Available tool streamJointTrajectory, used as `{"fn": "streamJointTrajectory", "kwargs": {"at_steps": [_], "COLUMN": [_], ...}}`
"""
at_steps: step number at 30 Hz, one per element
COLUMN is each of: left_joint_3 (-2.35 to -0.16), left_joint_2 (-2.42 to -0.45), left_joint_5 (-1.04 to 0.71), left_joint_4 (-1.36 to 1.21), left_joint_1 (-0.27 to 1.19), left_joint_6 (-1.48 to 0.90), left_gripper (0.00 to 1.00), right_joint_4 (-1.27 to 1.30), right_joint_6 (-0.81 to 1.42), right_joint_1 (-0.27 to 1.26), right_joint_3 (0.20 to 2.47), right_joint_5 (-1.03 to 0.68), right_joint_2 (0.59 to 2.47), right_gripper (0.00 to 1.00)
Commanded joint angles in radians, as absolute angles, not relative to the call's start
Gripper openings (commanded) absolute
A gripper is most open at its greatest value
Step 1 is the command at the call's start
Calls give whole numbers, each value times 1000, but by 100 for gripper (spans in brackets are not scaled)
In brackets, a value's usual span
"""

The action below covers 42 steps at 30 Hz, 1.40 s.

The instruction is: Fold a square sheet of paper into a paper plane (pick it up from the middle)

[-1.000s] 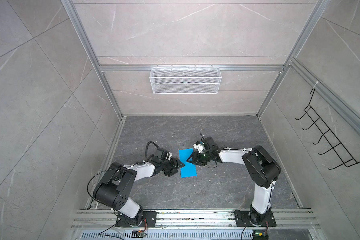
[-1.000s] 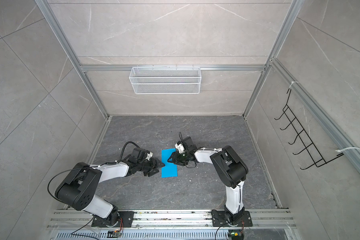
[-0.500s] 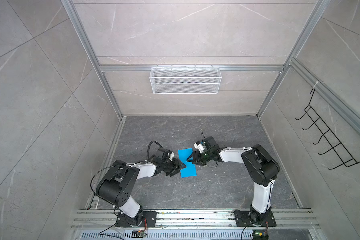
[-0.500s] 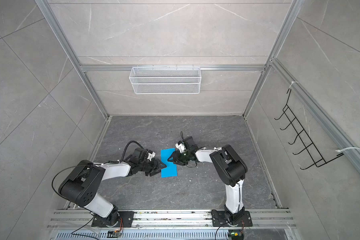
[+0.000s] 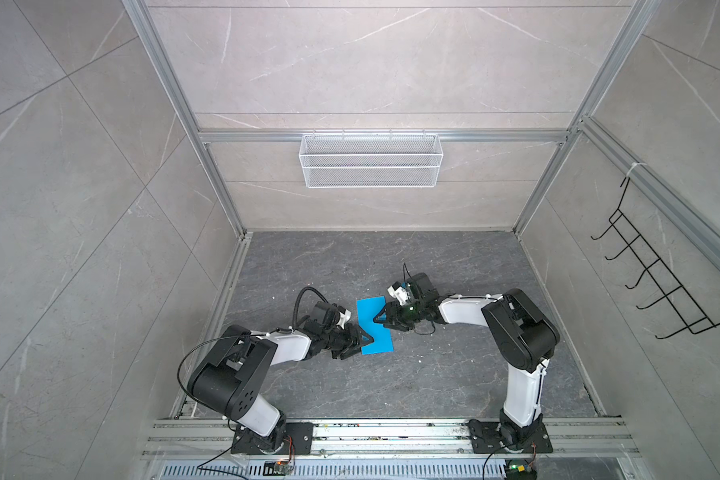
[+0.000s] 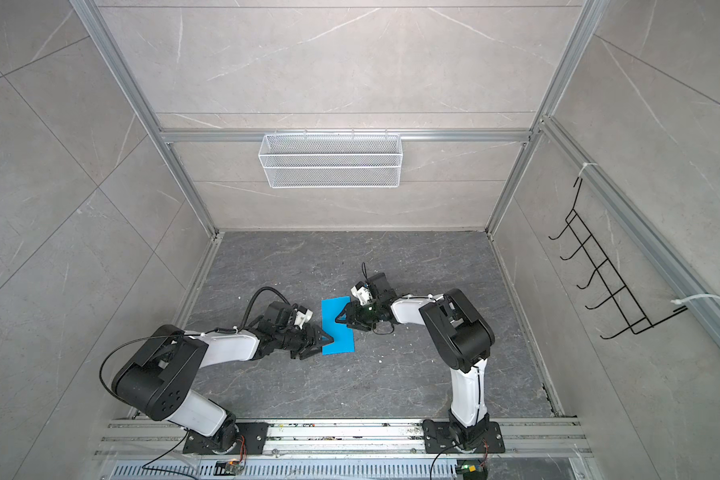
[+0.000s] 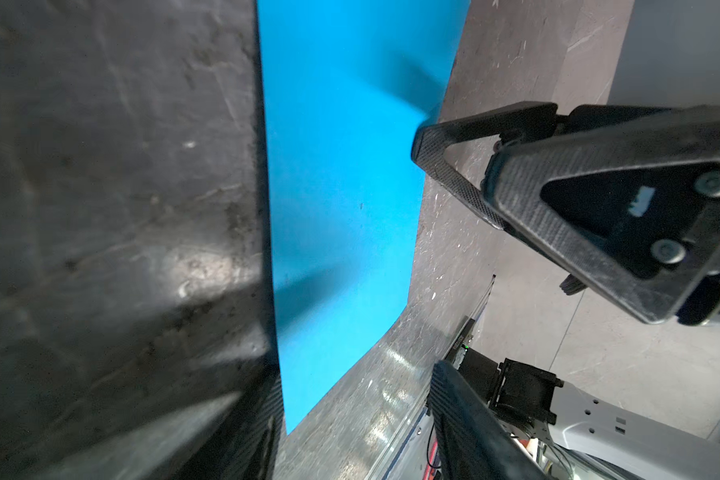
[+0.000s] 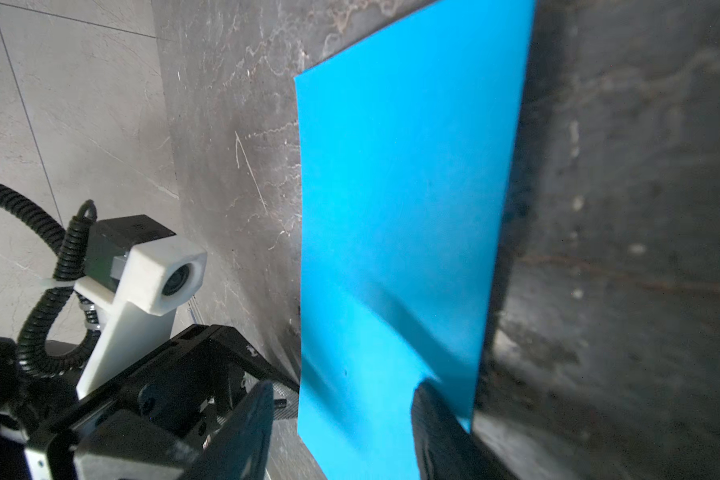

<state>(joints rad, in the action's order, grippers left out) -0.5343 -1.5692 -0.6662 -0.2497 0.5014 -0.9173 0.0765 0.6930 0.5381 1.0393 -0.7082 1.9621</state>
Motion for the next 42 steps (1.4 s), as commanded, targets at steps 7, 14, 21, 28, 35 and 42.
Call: {"fn": "streamJointTrajectory", "kwargs": {"at_steps": [7, 14, 21, 28, 35, 42], "left_joint_3": [-571, -605, -638, -673, -706, -747], "left_joint_2": [-1624, -1680, -1710, -1749, -1715, -1678], "left_joint_5": [-675, -672, -673, -671, -638, -621], "left_joint_4": [-337, -343, -327, -307, -197, -100], "left_joint_1": [481, 461, 429, 429, 430, 431], "left_joint_6": [-956, -963, -967, -982, -1010, -1046], "left_gripper": [49, 37, 29, 10, 0, 0], "right_joint_4": [28, 27, 23, 65, 84, 78], "right_joint_6": [694, 658, 533, 482, 409, 261], "right_joint_1": [535, 535, 535, 535, 562, 696], "right_joint_3": [1009, 1008, 1004, 991, 930, 840], "right_joint_5": [-650, -646, -649, -620, -490, -269], "right_joint_2": [2013, 2006, 1971, 1908, 1758, 1632], "right_gripper": [55, 52, 47, 47, 57, 68]}}
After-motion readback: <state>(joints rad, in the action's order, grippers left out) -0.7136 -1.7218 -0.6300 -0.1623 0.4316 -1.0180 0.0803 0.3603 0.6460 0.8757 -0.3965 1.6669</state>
